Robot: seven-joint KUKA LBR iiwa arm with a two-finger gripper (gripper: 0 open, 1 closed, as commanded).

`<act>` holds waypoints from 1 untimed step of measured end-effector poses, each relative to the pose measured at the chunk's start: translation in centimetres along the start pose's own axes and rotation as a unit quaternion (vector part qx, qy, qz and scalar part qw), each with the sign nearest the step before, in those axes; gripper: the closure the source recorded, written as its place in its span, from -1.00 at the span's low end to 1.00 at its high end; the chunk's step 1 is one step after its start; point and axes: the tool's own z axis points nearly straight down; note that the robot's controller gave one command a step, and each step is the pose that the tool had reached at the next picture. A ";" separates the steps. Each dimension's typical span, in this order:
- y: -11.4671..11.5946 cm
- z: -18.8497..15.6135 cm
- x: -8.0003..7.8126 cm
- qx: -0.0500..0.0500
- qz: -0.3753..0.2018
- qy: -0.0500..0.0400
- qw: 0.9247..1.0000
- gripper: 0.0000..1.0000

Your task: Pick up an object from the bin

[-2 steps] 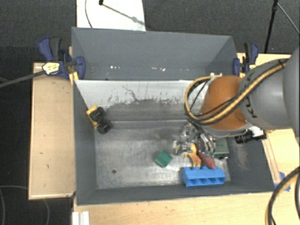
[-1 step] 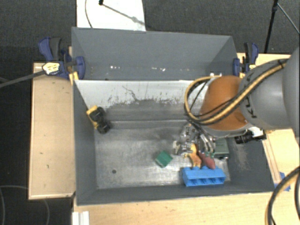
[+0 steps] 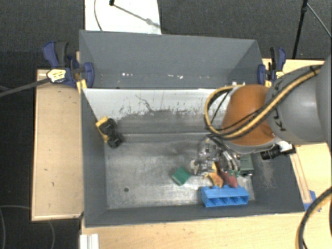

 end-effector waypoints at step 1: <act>1.7 -2.2 -1.5 0.000 0.042 0.003 0.999 1.00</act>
Offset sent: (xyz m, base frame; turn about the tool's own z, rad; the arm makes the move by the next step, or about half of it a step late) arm 0.0106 -0.0040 0.1816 -0.0016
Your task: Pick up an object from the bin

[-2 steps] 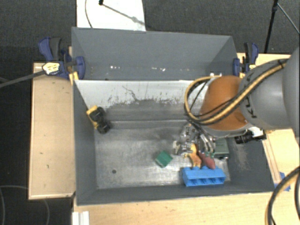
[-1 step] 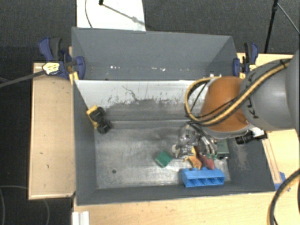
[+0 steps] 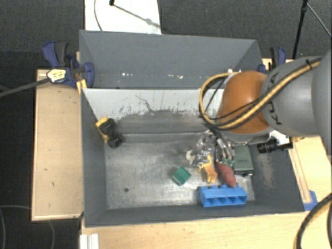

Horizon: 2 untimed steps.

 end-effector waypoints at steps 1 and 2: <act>-0.6 -6.1 0.1 0.001 0.001 0.003 1.000 1.00; 0.0 -12.9 -0.8 0.000 -0.051 0.001 0.999 1.00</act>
Offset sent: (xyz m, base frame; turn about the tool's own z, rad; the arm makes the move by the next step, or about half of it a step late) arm 0.0130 0.0014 0.1561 -0.1386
